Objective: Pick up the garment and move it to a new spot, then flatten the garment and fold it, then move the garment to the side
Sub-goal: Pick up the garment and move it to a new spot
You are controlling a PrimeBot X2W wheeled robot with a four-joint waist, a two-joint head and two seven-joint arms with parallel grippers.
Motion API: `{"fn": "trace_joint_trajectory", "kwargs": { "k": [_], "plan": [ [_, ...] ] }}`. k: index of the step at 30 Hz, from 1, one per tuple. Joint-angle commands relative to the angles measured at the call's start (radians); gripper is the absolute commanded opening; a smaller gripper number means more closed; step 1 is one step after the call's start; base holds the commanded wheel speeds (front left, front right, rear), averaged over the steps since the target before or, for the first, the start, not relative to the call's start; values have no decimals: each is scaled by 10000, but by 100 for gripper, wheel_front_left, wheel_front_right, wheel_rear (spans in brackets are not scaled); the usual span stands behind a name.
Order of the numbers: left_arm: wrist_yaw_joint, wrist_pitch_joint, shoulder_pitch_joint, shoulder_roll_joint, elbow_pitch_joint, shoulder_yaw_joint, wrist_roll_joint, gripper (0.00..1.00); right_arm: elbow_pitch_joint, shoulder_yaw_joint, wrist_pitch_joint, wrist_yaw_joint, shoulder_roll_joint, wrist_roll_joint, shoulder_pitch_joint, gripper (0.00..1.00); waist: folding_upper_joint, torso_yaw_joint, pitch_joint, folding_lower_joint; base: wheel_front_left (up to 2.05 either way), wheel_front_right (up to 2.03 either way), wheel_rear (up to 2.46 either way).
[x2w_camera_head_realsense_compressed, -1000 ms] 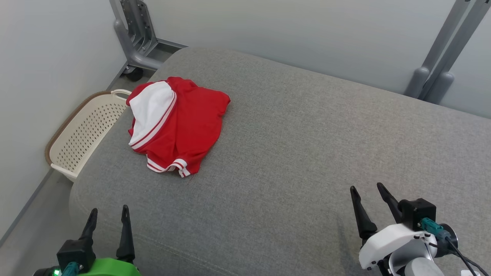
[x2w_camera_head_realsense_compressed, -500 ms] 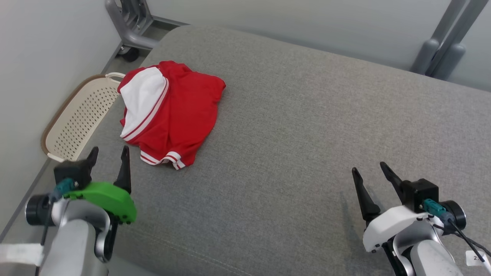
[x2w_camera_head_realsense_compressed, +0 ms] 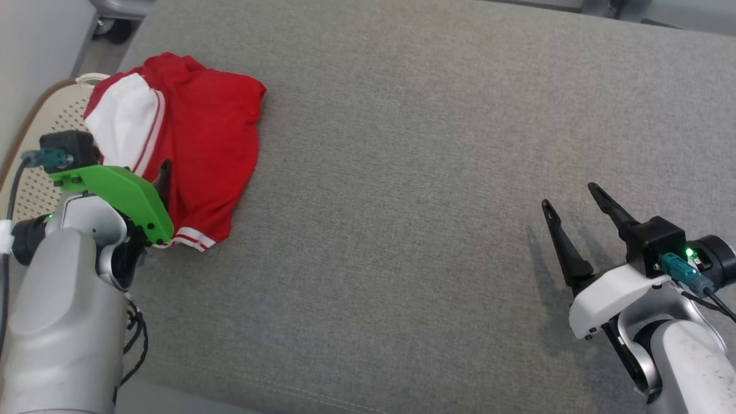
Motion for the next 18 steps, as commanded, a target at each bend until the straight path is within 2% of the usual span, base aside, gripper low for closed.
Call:
{"fn": "trace_joint_trajectory", "kwargs": {
  "k": [1,9,15,16,18],
  "plan": [
    [-39,169,-344,216,223,1,-21,100,-202,-11,98,-15,-97,78,-81,100,0,-825,922,-1,0,0,0],
    [211,1413,-1131,442,1338,334,-573,100,-962,42,472,-15,-393,12,110,100,0,-1257,1573,-1,0,0,0],
    [836,1490,-1142,638,1788,262,-339,100,-1210,-18,557,-15,-503,32,248,100,0,-1341,1768,-1,0,0,0],
    [897,1434,-1128,584,1857,286,-383,73,-1242,-35,582,-15,-521,37,250,100,0,-1336,1792,-1,0,0,0],
    [1011,1255,-1076,494,1937,289,-374,7,-1275,-59,610,-15,-537,34,259,100,0,-1317,1810,-1,0,0,0]
  ]
}}
